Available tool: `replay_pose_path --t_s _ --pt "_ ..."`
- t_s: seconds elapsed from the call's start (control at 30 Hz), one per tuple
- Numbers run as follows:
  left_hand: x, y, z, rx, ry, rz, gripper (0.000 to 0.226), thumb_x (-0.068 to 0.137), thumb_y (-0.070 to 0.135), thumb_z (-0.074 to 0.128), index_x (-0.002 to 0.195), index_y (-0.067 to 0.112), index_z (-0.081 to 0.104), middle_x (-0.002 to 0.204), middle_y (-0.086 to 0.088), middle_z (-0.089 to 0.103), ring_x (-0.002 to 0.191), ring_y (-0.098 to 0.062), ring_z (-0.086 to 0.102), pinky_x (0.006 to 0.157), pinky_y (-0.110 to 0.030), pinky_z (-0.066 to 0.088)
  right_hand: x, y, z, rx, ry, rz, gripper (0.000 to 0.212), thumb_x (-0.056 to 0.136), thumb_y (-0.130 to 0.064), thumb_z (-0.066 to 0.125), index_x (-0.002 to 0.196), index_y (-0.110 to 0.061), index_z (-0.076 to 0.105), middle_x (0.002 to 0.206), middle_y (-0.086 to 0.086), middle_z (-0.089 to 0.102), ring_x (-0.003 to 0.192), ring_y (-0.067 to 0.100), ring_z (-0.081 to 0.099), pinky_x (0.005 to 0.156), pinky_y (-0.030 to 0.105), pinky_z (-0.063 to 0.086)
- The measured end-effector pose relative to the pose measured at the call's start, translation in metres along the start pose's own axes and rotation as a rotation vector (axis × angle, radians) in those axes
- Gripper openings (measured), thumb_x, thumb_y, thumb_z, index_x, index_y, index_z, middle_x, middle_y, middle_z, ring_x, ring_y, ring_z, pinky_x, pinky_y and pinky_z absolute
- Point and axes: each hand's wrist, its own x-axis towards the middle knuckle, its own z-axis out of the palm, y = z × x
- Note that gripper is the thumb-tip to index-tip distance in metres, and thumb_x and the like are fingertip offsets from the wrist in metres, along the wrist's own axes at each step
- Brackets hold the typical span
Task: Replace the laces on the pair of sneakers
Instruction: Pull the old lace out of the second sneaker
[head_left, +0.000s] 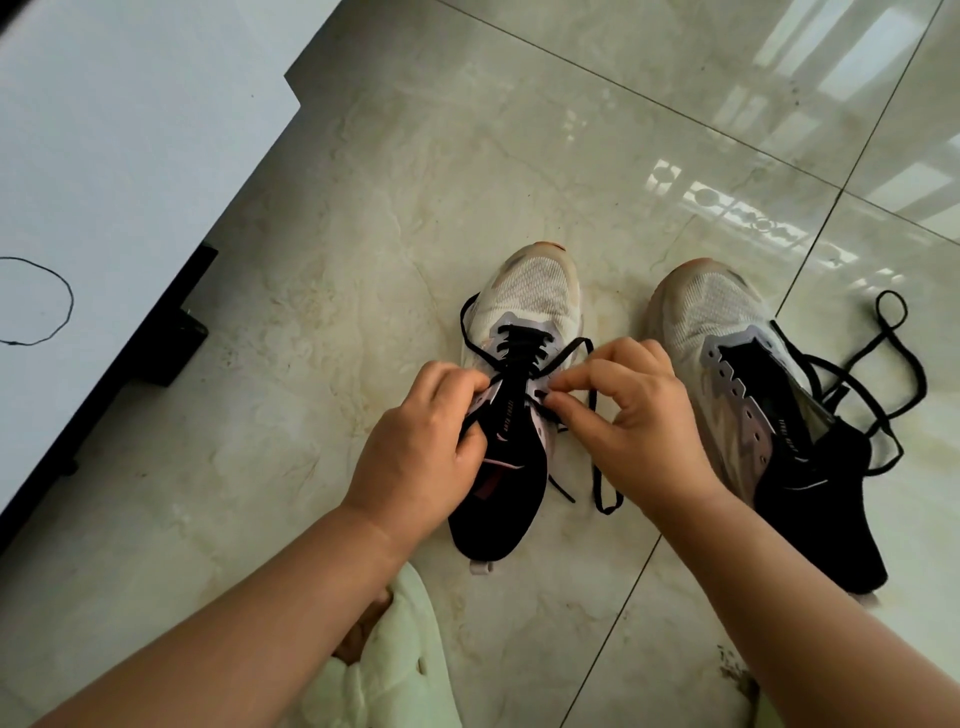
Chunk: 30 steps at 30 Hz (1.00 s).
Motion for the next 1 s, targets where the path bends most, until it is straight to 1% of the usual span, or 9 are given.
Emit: replay_pose_path --t_s 0.07,0.17,0.23,0.43,0.53,0.63,0.77,0.9,1.0 --pt "0.000 0.000 -0.001 -0.003 -0.004 0.000 0.029 0.073 -0.002 0.066 0.101 0.007 0.061 0.102 -0.007 0.060 0.069 -0.031 0.064 0.053 -0.040 0.055 0.006 -0.003 0.000 -0.021 -0.041 -0.032 0.006 0.076 -0.015 0.076 0.082 -0.015 0.074 0.081 -0.006 0.054 0.085 0.014 0.042 0.077 0.021 0.037" --pt "0.000 0.001 -0.001 -0.005 -0.008 -0.013 0.030 0.073 -0.002 0.066 0.101 0.007 0.061 0.103 -0.006 0.060 0.070 -0.032 0.064 0.054 -0.041 0.054 0.013 -0.004 0.000 -0.118 -0.130 -0.123 0.004 0.077 -0.012 0.073 0.081 -0.012 0.074 0.079 -0.004 0.054 0.085 0.020 0.044 0.075 0.041 0.043" --pt "0.000 0.001 -0.002 -0.008 -0.012 -0.019 0.030 0.074 -0.002 0.066 0.102 0.007 0.062 0.104 -0.006 0.060 0.070 -0.032 0.064 0.055 -0.042 0.055 0.016 -0.003 -0.001 -0.193 -0.152 -0.192 0.002 0.077 -0.010 0.071 0.079 -0.010 0.072 0.079 0.001 0.057 0.084 0.025 0.048 0.073 0.046 0.044" --pt "0.000 0.001 -0.002 -0.003 -0.015 -0.017 0.029 0.075 -0.002 0.065 0.102 0.007 0.061 0.104 -0.006 0.060 0.071 -0.033 0.064 0.055 -0.043 0.055 0.014 0.002 -0.001 -0.248 -0.177 -0.229 0.006 0.075 -0.010 0.071 0.080 -0.012 0.070 0.083 -0.001 0.056 0.086 0.022 0.046 0.074 0.033 0.029" --pt "0.000 0.001 -0.001 -0.001 -0.017 -0.019 0.029 0.075 -0.001 0.064 0.103 0.007 0.061 0.104 -0.006 0.060 0.072 -0.032 0.064 0.056 -0.043 0.055 0.015 0.003 0.002 -0.236 -0.160 -0.218 0.002 0.076 -0.010 0.070 0.077 -0.011 0.069 0.081 -0.001 0.056 0.085 0.023 0.047 0.072 0.036 0.035" --pt "0.000 0.001 -0.001 -0.002 -0.012 -0.015 0.030 0.074 -0.001 0.065 0.102 0.008 0.062 0.103 -0.005 0.060 0.071 -0.031 0.065 0.055 -0.041 0.055 0.012 0.005 0.006 -0.108 -0.112 -0.067 0.003 0.076 -0.009 0.068 0.073 -0.011 0.066 0.077 -0.006 0.053 0.083 0.017 0.043 0.076 0.033 0.038" --pt "0.000 0.001 -0.001 0.005 -0.021 -0.014 0.032 0.072 -0.003 0.066 0.102 0.009 0.063 0.103 -0.004 0.061 0.068 -0.028 0.065 0.054 -0.033 0.054 -0.003 0.024 0.010 -0.037 -0.076 0.211 0.008 0.074 -0.006 0.063 0.068 -0.010 0.060 0.073 -0.006 0.049 0.080 0.016 0.043 0.065 0.012 0.031" --pt "0.000 0.001 -0.002 -0.004 -0.019 -0.018 0.031 0.073 -0.002 0.064 0.102 0.009 0.062 0.104 -0.004 0.061 0.071 -0.030 0.065 0.056 -0.037 0.055 -0.017 0.042 0.010 -0.113 -0.174 0.493 0.010 0.080 -0.010 0.060 0.072 -0.014 0.057 0.083 0.000 0.049 0.071 0.014 0.046 0.057 0.018 0.032" --pt "0.000 0.002 -0.002 -0.003 -0.014 -0.018 0.032 0.073 -0.003 0.064 0.102 0.008 0.062 0.103 -0.005 0.061 0.073 -0.031 0.064 0.057 -0.039 0.055 -0.018 0.033 0.007 0.019 -0.044 0.420 0.011 0.081 -0.012 0.064 0.074 -0.021 0.062 0.084 -0.005 0.052 0.081 0.010 0.052 0.065 0.011 0.036"
